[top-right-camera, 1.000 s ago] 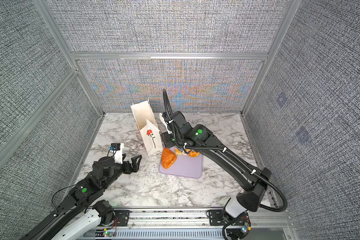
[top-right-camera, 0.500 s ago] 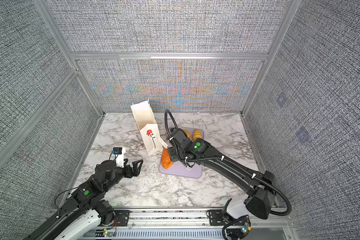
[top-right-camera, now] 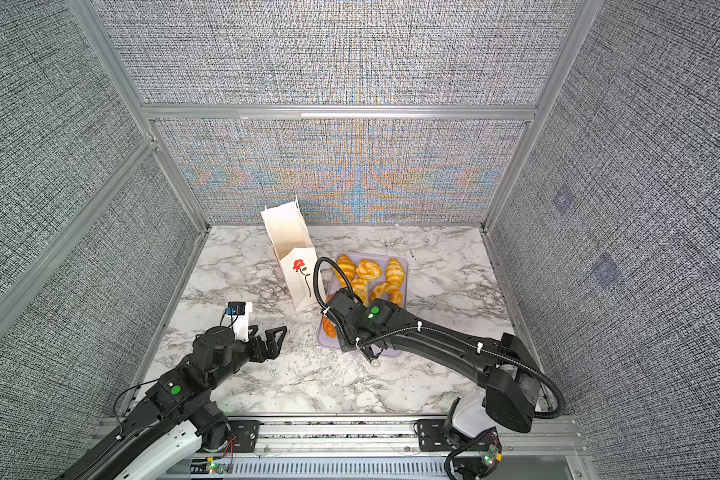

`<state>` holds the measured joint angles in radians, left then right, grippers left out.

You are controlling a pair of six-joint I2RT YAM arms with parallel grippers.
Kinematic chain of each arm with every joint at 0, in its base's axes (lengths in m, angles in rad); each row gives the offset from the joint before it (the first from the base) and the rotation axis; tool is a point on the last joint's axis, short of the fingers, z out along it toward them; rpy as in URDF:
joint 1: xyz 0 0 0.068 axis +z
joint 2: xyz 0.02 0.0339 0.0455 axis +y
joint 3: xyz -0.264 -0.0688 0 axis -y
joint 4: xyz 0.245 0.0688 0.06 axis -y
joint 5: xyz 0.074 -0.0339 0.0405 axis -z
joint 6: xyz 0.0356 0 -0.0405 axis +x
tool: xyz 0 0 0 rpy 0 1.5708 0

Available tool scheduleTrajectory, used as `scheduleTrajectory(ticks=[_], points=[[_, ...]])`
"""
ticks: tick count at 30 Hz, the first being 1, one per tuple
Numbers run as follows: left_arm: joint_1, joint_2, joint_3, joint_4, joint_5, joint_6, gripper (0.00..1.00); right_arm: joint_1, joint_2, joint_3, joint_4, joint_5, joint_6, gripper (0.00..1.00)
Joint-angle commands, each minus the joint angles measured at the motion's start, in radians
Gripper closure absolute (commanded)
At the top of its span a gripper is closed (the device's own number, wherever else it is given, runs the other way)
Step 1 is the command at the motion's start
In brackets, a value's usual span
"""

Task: Place the fake bread into the paper bag
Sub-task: 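Move the tongs back toward the orange pastry on the tray, then lower the open tongs around the orange pastry with the right gripper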

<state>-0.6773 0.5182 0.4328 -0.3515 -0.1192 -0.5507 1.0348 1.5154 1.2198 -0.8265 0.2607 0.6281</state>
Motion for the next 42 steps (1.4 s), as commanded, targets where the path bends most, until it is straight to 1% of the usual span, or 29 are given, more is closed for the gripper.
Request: scheduleTrajectory(ticks=[1,6,11,18,21,25,32,35,38,42], points=[[0.0,0.003,-0.006,0.029,0.022,-0.006,0.01,0.028,0.036,0.015,-0.019,0.037,0.058,0.42],[-0.001,0.002,-0.011,0.031,0.032,-0.015,0.01,0.061,0.127,0.069,-0.071,0.066,0.073,0.42],[-0.001,-0.014,-0.008,0.02,0.029,-0.015,0.01,0.071,0.198,0.115,-0.122,0.082,0.078,0.42],[-0.001,-0.025,-0.009,0.014,0.029,-0.023,0.01,0.084,0.226,0.126,-0.145,0.08,0.075,0.42],[-0.001,-0.023,-0.006,0.013,0.031,-0.023,0.01,0.084,0.235,0.118,-0.148,0.075,0.065,0.46],[-0.001,-0.024,0.0,0.005,0.035,-0.026,0.01,0.082,0.22,0.092,-0.161,0.075,0.046,0.49],[-0.002,-0.023,-0.002,0.011,0.044,-0.037,0.01,0.046,0.15,0.008,-0.17,0.083,0.022,0.5],[-0.001,-0.018,0.003,0.008,0.047,-0.039,0.01,0.046,0.124,0.0,-0.175,0.092,0.008,0.5],[-0.002,-0.014,0.009,0.007,0.048,-0.043,0.01,0.045,0.093,-0.016,-0.174,0.087,0.0,0.47],[-0.004,-0.009,0.011,0.009,0.052,-0.047,0.01,0.045,0.067,-0.032,-0.195,0.103,0.017,0.46]])
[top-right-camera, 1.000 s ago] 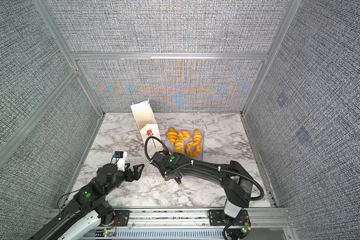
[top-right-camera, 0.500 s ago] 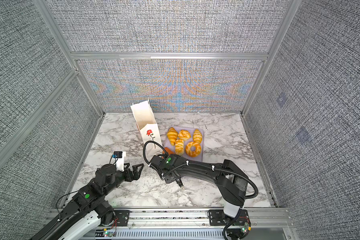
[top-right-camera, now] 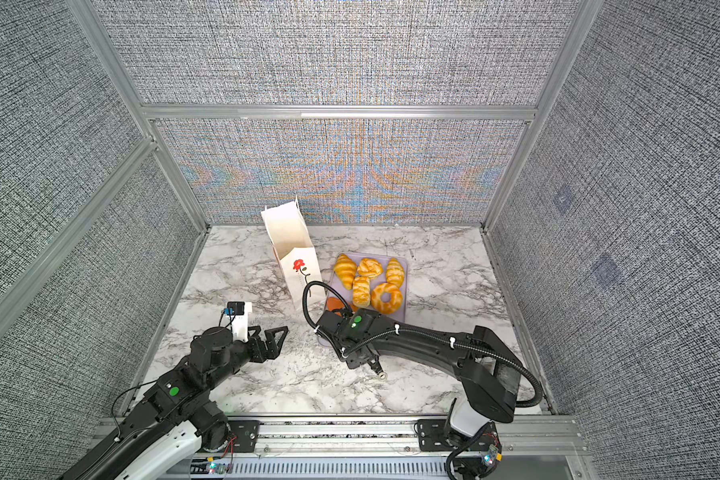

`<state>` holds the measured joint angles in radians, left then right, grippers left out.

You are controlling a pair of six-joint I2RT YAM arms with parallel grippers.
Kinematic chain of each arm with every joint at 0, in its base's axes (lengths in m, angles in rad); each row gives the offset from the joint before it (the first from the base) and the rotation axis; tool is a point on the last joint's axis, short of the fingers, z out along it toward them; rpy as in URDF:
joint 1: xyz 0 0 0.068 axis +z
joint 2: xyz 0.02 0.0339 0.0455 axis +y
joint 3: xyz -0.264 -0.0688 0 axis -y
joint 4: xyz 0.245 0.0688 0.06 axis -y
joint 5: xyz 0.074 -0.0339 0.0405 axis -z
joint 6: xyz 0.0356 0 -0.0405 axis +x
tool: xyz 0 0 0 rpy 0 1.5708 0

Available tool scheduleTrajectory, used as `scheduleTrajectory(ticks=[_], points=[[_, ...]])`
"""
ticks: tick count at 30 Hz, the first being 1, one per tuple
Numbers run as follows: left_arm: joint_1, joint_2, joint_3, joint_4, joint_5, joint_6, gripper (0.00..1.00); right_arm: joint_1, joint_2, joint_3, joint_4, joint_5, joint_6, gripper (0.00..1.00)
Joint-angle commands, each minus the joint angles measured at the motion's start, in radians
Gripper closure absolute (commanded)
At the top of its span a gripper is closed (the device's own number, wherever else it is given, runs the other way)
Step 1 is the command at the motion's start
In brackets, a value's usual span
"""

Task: Place the fake bread into the paper bag
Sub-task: 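Lower the open tongs around the orange pastry with the right gripper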

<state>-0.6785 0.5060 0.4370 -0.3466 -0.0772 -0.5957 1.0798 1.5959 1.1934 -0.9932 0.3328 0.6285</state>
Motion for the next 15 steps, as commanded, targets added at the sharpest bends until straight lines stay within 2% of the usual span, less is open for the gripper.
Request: scheduleTrajectory(ticks=[1,6,15], points=[[-0.004,0.003,0.006,0.005,0.01,-0.004,0.01,-0.001,-0.021,-0.008,-0.029,0.031,0.022,0.46],[-0.009,0.007,0.006,0.011,0.014,-0.008,0.01,0.019,-0.024,0.007,-0.006,0.026,0.068,0.45],[-0.012,-0.004,0.006,0.005,0.026,-0.013,0.01,0.052,0.055,0.036,0.032,0.039,0.122,0.4]])
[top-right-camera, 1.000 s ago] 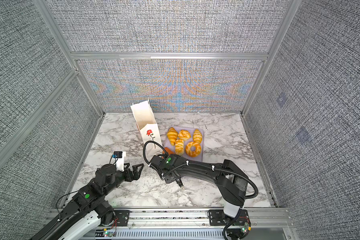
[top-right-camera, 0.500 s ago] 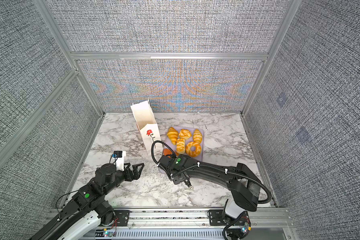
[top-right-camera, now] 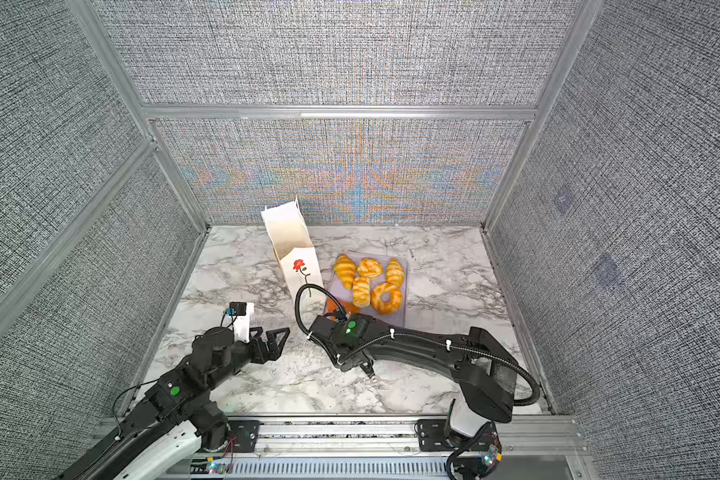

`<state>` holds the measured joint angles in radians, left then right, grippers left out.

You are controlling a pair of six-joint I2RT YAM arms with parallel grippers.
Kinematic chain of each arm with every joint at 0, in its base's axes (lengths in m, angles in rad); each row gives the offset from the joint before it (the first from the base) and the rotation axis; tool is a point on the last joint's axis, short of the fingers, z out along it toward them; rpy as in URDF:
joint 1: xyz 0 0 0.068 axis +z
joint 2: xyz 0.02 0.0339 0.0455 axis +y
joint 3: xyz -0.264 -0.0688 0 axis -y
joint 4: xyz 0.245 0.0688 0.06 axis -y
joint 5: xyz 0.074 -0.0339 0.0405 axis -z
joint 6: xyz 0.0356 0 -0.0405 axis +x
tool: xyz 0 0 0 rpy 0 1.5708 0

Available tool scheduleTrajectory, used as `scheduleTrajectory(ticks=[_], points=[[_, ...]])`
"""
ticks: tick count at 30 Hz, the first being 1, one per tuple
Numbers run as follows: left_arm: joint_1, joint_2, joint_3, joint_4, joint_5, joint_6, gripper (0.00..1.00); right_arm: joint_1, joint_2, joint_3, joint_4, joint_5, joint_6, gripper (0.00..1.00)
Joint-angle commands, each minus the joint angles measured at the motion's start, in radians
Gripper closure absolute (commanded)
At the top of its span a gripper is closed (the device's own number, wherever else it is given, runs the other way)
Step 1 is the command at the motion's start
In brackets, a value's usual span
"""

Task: Place the fake bread into the paper bag
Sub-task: 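Lower the open tongs around the orange pastry with the right gripper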

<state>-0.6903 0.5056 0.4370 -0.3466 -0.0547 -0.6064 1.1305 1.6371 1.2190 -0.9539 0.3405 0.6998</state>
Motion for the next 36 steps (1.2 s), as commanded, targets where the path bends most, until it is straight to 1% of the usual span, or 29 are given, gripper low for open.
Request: scheduleTrajectory(ticks=[1,5,9,13,15,22,27,30,32,36], points=[[-0.001,-0.008,0.006,0.001,0.003,-0.002,0.01,0.001,0.026,0.015,-0.017,0.042,0.06,0.4],[-0.002,-0.018,0.005,-0.011,-0.001,0.0,0.01,0.006,0.067,0.039,-0.049,0.089,0.086,0.4],[-0.002,-0.021,0.006,-0.017,0.0,0.0,0.01,0.008,0.101,0.075,-0.043,0.091,0.065,0.4],[-0.002,-0.023,0.012,-0.028,-0.004,0.003,0.01,0.012,0.137,0.099,-0.083,0.091,0.039,0.42],[-0.002,-0.026,0.012,-0.031,-0.007,0.005,0.01,0.02,0.132,0.086,-0.096,0.092,0.016,0.43],[-0.002,-0.021,0.014,-0.024,-0.005,0.005,0.01,0.012,0.026,-0.048,-0.086,0.087,-0.073,0.47],[-0.002,-0.002,0.022,-0.012,0.001,0.005,0.01,-0.007,-0.023,-0.077,-0.105,0.102,-0.059,0.47],[-0.003,0.013,0.026,-0.001,0.004,0.005,0.01,0.001,-0.031,-0.059,-0.076,0.078,-0.039,0.46],[-0.003,0.022,0.031,0.0,0.005,0.005,0.01,0.018,-0.025,-0.05,-0.047,0.066,-0.033,0.44],[-0.005,0.027,0.035,-0.001,0.007,0.007,0.01,0.032,0.024,-0.021,-0.065,0.097,0.004,0.43]])
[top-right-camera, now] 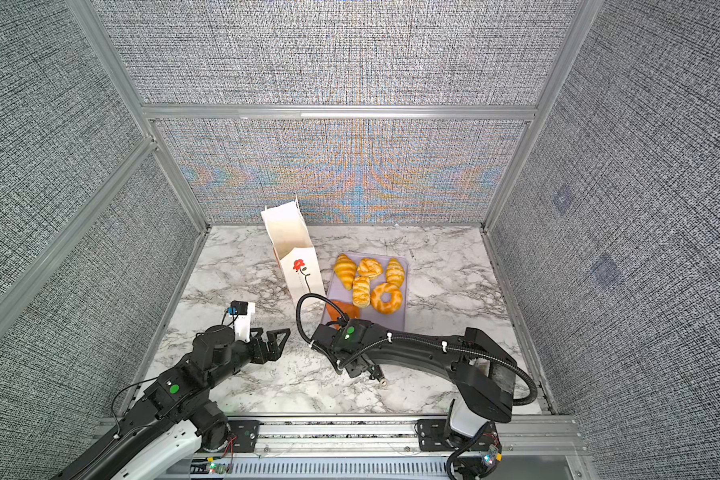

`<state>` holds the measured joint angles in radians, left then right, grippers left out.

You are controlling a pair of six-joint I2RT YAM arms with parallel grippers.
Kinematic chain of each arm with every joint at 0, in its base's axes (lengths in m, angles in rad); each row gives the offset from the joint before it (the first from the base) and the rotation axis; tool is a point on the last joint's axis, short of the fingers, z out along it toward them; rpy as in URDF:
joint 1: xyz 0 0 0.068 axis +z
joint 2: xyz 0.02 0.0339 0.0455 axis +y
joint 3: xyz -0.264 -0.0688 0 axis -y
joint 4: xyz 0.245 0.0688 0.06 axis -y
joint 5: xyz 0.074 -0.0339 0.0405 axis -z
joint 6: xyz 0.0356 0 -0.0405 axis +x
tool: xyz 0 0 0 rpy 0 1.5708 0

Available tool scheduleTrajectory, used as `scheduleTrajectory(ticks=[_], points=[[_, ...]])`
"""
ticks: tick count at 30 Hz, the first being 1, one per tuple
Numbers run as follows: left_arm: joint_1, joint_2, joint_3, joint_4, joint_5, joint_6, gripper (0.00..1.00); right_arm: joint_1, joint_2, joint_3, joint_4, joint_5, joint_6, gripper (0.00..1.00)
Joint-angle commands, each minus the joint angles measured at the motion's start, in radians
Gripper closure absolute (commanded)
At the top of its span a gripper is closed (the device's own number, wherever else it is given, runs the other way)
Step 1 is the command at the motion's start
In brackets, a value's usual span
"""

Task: Place the fake bread into the paper bag
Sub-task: 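Lower the open tongs around the orange pastry with the right gripper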

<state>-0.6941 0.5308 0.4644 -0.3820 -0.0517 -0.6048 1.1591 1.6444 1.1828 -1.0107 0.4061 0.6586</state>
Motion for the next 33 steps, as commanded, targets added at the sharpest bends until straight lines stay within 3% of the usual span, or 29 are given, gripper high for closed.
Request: scheduleTrajectory(ticks=[1,9,22,33], points=[[-0.002,0.001,0.008,0.033,0.004,0.007,0.01,0.004,0.025,0.022,-0.008,0.037,0.05,0.42],[-0.004,-0.009,0.004,0.023,-0.004,0.007,0.01,0.005,0.099,0.085,-0.038,0.103,0.097,0.4],[-0.004,-0.02,0.0,0.015,-0.011,0.01,0.01,-0.026,0.165,0.113,-0.036,0.077,0.066,0.4],[-0.004,-0.031,0.003,0.005,-0.024,0.008,0.01,-0.047,0.183,0.109,-0.048,0.0,-0.039,0.65]])
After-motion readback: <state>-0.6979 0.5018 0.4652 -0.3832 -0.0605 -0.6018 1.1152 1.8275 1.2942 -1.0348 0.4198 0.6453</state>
